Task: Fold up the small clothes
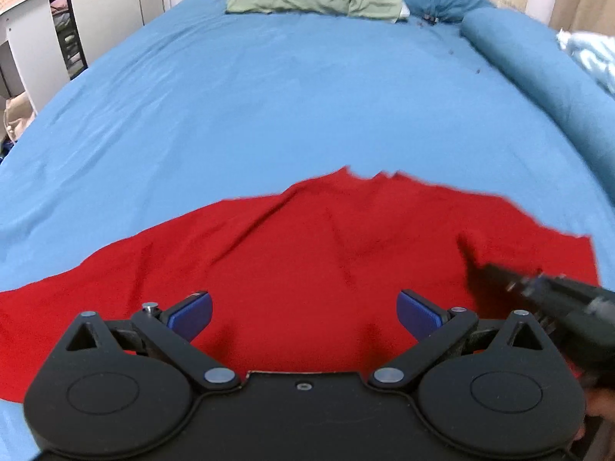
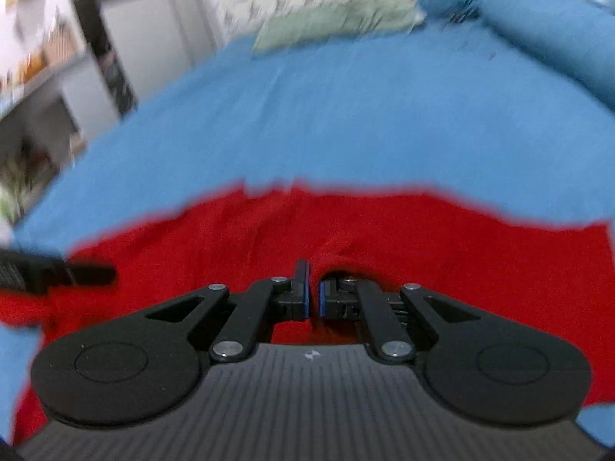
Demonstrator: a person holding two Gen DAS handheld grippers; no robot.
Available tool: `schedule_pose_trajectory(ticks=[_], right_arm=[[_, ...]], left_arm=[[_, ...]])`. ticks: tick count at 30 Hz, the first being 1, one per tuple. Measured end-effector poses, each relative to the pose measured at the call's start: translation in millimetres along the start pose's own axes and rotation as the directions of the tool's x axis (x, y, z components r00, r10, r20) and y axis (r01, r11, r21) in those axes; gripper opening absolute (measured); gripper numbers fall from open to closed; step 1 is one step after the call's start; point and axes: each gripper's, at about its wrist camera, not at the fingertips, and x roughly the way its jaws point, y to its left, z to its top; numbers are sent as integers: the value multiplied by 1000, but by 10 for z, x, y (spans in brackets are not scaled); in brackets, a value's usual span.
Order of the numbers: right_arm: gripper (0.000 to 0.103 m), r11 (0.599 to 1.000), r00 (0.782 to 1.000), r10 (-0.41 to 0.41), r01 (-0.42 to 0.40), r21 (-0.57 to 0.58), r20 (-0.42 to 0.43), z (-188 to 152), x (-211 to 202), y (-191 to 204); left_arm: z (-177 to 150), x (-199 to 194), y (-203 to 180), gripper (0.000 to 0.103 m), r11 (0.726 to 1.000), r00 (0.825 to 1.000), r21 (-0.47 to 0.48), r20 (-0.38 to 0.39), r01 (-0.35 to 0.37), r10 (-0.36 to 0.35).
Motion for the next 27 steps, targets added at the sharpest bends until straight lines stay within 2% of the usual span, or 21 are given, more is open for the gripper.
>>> schedule_pose_trajectory(ticks=[2, 4, 5, 6, 8, 9, 11, 14, 18, 20, 22, 23, 27], right_arm=[[24, 1000, 1000, -11, 11, -20, -22, -125, 98, 62], [29, 999, 1000, -14, 14, -29, -6, -183, 64, 60], [40, 999, 1000, -12, 12, -42, -4, -186, 33, 65], [56, 998, 1000, -15, 15, -61, -2, -190, -7, 77], [73, 995, 999, -35, 35, -98, 5, -167, -94, 59], [77, 992, 999, -44, 45, -117, 8, -179, -175, 42], [81, 987, 998, -68, 67, -149, 0, -232, -343, -11], [89, 978, 991, -131, 128, -162, -7, -376, -672, -149], [93, 971, 976, -217, 214, -109, -18, -582, -1051, -513], [93, 967, 968, -250, 249, -54, -32, -652, -1150, -702], [93, 960, 959, -281, 282, 5, -45, -722, -1194, -882], [93, 955, 955, -292, 294, 29, -53, -763, -1198, -957], [93, 945, 947, -317, 320, 70, -56, -848, -1169, -1103]], left_arm=[[-40, 44, -2, 103, 1000, 1000, 25, -12, -5, 6], [-36, 51, -34, 103, 999, 1000, 36, -10, 9, -9], [-38, 45, -68, 103, 999, 1000, 43, -5, 19, -19], [-44, 36, -92, 103, 998, 1000, 53, -1, 30, -30], [-18, 34, -207, 103, 994, 998, 90, 6, 57, -58], [-7, 41, -267, 103, 991, 997, 112, 7, 73, -75], [-17, 31, -435, 103, 981, 993, 154, -5, 118, -119], [14, 85, -710, 103, 955, 977, 206, -56, 214, -207], [-86, 240, -1158, 102, 915, 967, 311, -71, 256, -246], [-146, 389, -1301, 95, 905, 966, 336, -83, 260, -246], [-186, 548, -1390, 76, 903, 967, 346, -94, 254, -236], [-194, 619, -1412, 71, 906, 970, 344, -91, 245, -227], [-138, 720, -1378, 62, 937, 974, 267, -36, 226, -224]])
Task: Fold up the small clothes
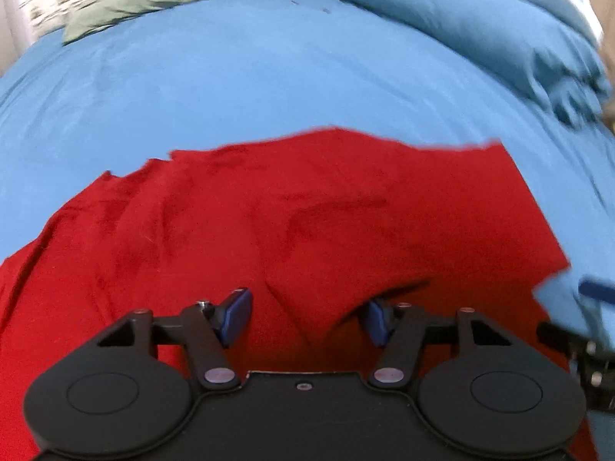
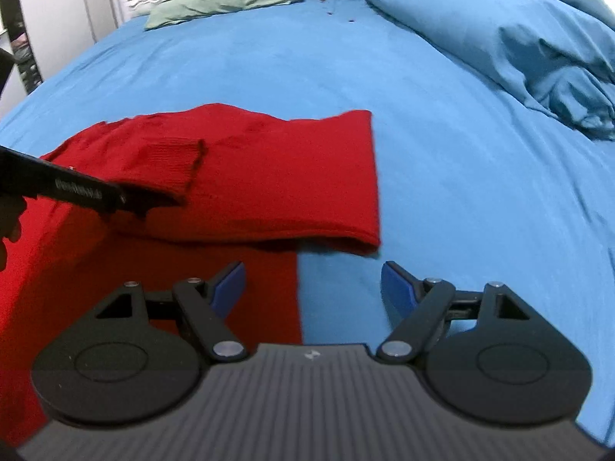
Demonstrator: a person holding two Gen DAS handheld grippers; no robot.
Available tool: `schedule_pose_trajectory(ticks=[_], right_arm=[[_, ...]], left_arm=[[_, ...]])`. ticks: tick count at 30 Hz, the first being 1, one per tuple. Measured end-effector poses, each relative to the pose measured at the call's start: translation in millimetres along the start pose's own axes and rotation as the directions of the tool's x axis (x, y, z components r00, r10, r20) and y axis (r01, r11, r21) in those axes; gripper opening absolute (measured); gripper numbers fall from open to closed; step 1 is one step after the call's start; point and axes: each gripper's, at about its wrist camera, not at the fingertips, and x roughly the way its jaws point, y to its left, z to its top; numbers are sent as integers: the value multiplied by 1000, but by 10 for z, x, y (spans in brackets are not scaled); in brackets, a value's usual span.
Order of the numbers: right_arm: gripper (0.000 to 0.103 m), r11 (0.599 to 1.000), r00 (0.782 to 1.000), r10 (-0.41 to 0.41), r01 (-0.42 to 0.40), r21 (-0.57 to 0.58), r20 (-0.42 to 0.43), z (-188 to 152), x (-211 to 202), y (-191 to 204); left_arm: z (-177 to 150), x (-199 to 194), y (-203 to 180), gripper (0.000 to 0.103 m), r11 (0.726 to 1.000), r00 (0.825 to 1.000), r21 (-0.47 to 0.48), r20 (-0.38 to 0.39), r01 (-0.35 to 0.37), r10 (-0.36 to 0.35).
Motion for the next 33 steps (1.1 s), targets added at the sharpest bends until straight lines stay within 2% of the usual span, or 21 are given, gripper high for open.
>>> schedule_pose_trajectory(ticks=[3, 5, 8, 9, 12, 15, 17, 18, 19, 24, 28, 33], right_arm=[[93, 999, 1000, -9, 8, 37, 6, 47, 86, 10], [93, 997, 1000, -12, 12, 72, 0, 75, 127, -9], [93, 992, 1000, -15, 17, 126, -15, 92, 181, -81], [93, 991, 1000, -17, 20, 136, -21, 107, 217, -88], [93, 990, 1000, -15, 19, 138, -25, 107, 258, -136], [94, 994, 1000, -17, 19, 106, -25, 113, 279, -105], [95, 996, 1000, -13, 14, 85, -22, 110, 291, -79], [95, 997, 1000, -11, 12, 76, -20, 110, 299, -62], [95, 998, 1000, -13, 14, 67, -17, 109, 304, -42], [95, 999, 1000, -31, 31, 14, -2, 152, 328, 91], [95, 999, 999, -43, 43, -27, -6, 202, 359, 205], [95, 996, 998, -58, 57, -68, -11, 220, 442, 309]], left_arm=[[-7, -76, 225, 60, 988, 999, -151, 46, -20, 27], [-83, -107, 443, 60, 962, 998, -274, 54, -15, 31], [-257, -92, 694, 59, 924, 999, -383, 46, 24, -7], [-304, -110, 728, 58, 920, 998, -389, 60, 40, -18], [-339, -115, 687, 60, 941, 996, -335, 83, 58, -32], [-354, -108, 633, 59, 946, 993, -314, 109, 76, -44], [-294, -62, 623, 35, 946, 992, -313, 117, 79, -45], [-282, -84, 614, 2, 947, 993, -311, 110, 78, -46], [-211, -108, 620, 4, 946, 992, -312, 115, 83, -49], [-81, -604, 784, 4, 934, 968, -338, 249, 116, -30], [-176, -940, 1044, 4, 939, 956, -342, 284, 30, 73], [-425, -1059, 1412, 4, 922, 953, -382, 249, -68, 174]])
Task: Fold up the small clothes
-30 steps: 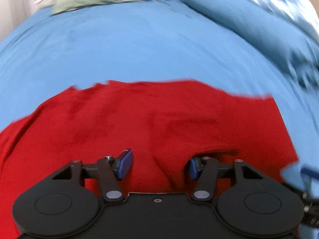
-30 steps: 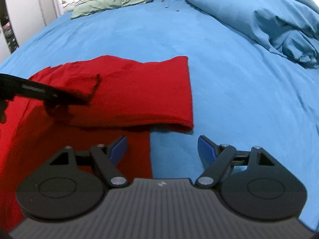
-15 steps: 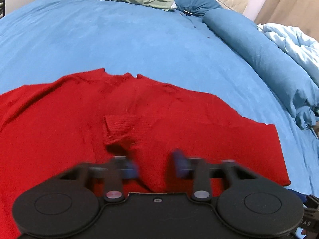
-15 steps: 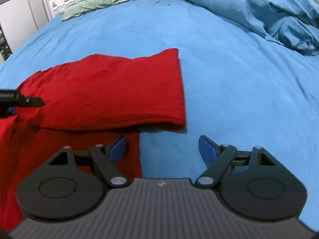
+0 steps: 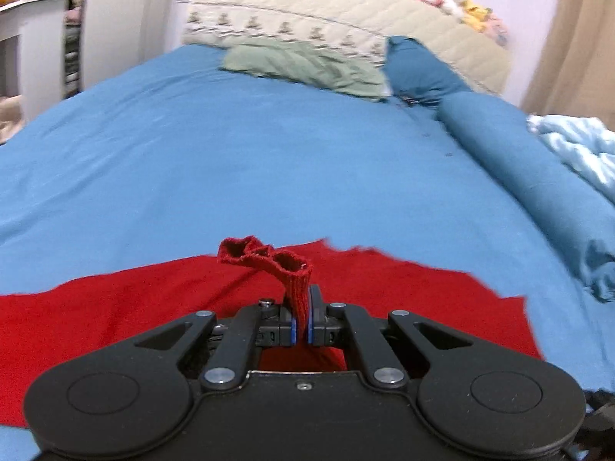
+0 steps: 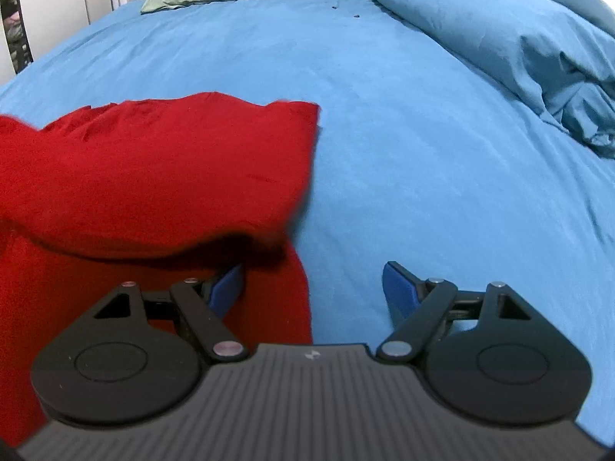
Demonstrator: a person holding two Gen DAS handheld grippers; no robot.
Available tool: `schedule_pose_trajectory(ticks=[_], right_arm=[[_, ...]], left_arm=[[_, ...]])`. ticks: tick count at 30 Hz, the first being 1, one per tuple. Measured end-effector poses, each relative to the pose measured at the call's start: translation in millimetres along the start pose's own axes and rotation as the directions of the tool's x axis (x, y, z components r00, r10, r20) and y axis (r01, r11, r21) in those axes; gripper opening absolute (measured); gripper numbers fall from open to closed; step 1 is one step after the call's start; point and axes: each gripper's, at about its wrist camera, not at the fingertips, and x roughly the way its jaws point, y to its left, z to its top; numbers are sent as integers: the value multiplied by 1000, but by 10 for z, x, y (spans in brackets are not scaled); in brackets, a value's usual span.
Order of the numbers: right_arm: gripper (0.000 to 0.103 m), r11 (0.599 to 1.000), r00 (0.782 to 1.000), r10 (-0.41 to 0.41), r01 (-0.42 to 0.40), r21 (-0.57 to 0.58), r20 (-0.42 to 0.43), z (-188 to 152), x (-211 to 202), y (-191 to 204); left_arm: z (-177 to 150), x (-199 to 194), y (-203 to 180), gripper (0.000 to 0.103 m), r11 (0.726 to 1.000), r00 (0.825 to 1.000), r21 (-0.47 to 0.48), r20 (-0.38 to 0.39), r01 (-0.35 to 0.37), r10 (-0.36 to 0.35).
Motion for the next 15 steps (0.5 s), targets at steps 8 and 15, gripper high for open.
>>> schedule_pose_trajectory(ticks=[8, 15], right_arm=[[95, 998, 1000, -9, 9, -69, 3, 95, 49, 97], [93, 990, 992, -122, 124, -66, 38, 171, 40, 32]], left_arm=[[-31, -62, 274, 4, 998, 998, -14, 19, -61, 62], [-111, -82, 374, 4, 998, 998, -15, 10, -63, 63]])
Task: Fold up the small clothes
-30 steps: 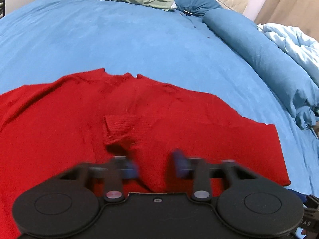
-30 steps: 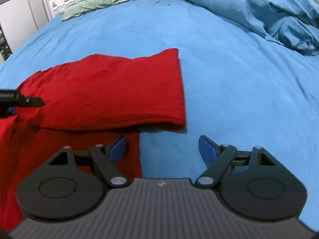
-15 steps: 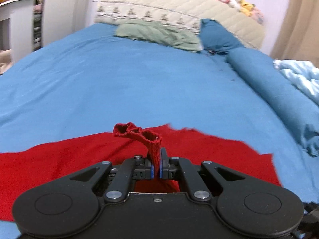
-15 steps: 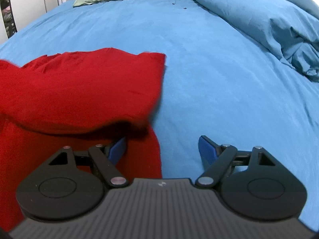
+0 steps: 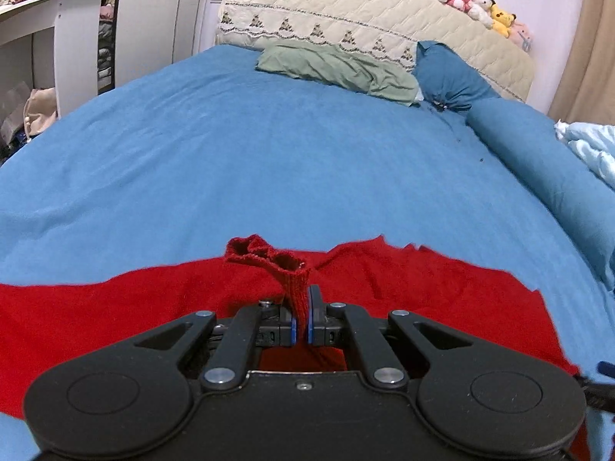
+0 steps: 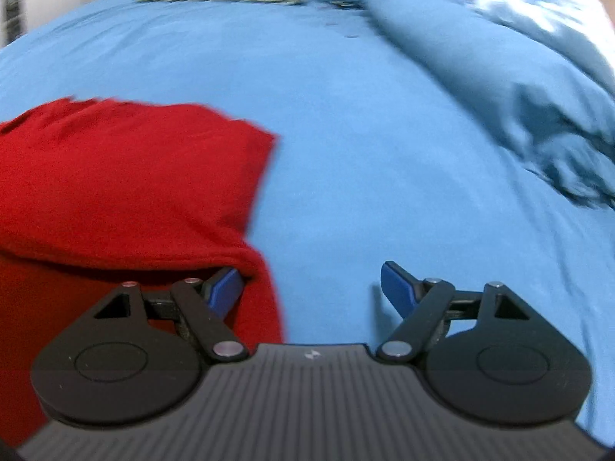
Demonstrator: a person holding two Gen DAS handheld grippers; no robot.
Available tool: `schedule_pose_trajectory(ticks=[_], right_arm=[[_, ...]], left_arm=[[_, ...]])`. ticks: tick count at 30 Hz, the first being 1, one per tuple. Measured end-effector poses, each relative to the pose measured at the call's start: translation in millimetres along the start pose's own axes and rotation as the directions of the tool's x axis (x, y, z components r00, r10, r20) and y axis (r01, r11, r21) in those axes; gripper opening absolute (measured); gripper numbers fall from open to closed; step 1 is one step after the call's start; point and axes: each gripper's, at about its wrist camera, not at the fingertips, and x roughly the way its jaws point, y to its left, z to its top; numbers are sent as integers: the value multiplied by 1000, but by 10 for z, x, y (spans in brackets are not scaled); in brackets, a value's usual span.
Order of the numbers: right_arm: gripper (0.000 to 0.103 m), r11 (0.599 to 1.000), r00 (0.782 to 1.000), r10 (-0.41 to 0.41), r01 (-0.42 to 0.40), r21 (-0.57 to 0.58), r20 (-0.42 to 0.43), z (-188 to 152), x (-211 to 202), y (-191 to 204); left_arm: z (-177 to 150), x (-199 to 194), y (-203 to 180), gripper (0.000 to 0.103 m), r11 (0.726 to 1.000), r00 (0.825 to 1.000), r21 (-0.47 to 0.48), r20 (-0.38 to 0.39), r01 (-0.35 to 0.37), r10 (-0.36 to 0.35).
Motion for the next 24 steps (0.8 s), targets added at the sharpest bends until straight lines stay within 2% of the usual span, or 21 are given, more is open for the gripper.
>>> schedule_pose_trajectory(ticks=[2, 4, 8, 9, 11, 13, 16, 18, 19, 21, 24], right_arm=[[93, 999, 1000, 12, -11, 45, -27, -67, 14, -101], [93, 1000, 998, -11, 12, 26, -57, -136, 50, -120], [93, 1000, 998, 26, -26, 12, -49, -174, -6, -195], [93, 999, 998, 34, -34, 8, -48, -150, -35, -226], [94, 997, 997, 70, -70, 16, -42, -114, -125, -241], [94, 988, 989, 150, -150, 31, -11, -59, -275, -195], [95, 953, 952, 303, -304, 15, 37, 96, -390, -36], [95, 931, 930, 365, -365, -11, 41, 180, -339, 150], [95, 924, 923, 383, -383, -11, 37, 205, -285, 234], [95, 915, 915, 402, -403, 19, 30, 207, -154, 351], [95, 927, 929, 370, -368, 75, -20, 128, 56, 395]], left_arm=[[-93, 53, 57, 5, 1000, 1000, -8, -20, -21, 21], [-199, 122, 97, 5, 999, 998, 4, -43, -51, 51], [-347, 193, 157, 6, 998, 994, 21, -91, -65, 66], [-370, 179, 153, 16, 996, 991, 38, -102, -83, 86], [-396, 114, 158, 24, 992, 986, 57, -111, -117, 123], [-384, -40, 138, 36, 988, 987, 86, -82, -129, 136], [-346, -212, 19, 44, 983, 992, 147, -40, -111, 118], [-346, -225, -105, 50, 978, 996, 194, -25, -84, 90], [-345, -194, -151, 55, 976, 997, 206, -24, -70, 76], [-353, -94, -187, 55, 977, 997, 205, -34, -64, 73], [-347, -70, -172, 55, 983, 995, 161, -28, -85, 91]])
